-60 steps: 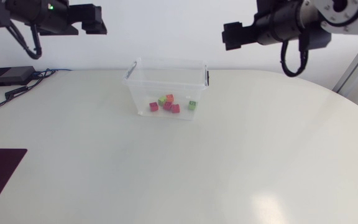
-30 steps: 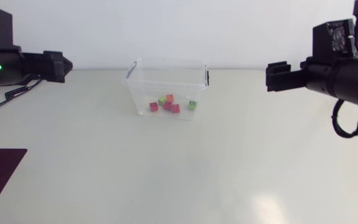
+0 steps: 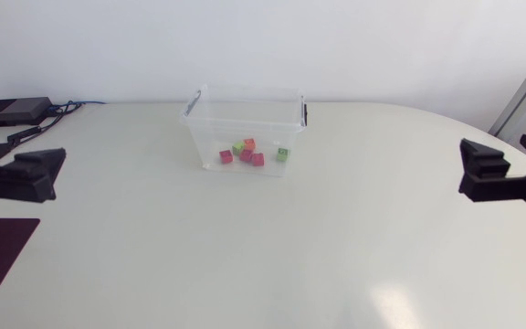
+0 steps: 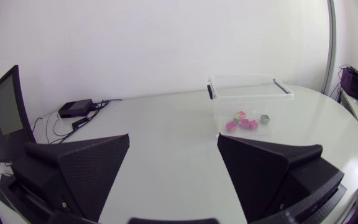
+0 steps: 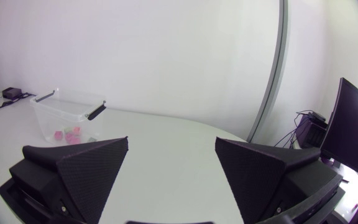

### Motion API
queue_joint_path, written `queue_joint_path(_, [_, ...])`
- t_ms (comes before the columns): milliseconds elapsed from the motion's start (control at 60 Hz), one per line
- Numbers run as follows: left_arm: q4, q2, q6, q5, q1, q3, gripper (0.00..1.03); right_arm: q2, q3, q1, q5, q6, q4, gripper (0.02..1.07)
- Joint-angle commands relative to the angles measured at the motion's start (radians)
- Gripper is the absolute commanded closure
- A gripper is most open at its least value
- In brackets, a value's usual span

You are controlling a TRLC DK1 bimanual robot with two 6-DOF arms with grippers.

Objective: Place the duplo bricks in the container

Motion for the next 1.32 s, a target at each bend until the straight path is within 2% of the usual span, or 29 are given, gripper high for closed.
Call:
queue_joint_path(0, [0.011,-0.091,0.036,-0.006,0.012,-0.075,0.04,-0.109,-0.078,-0.020,0.008,-0.032,0.011,0.06])
queue_joint_path(150, [0.014,-0.205,0.067,-0.005,0.044,-0.146,0.04,-0.239,-0.136,-0.041,0.006,-0.048,-0.023,0.06])
queue_joint_path(1117, [0.408,-0.525,-0.118,0.062,0.027,-0.640,0.04,-0.455,-0.523,-0.161,-0.263,0.104,0.201,0.06])
queue_joint_path(1300, [0.408,-0.525,-0.118,0.062,0.027,-0.640,0.04,-0.455,-0.523,-0.161,-0.263,0.104,0.201,0.06])
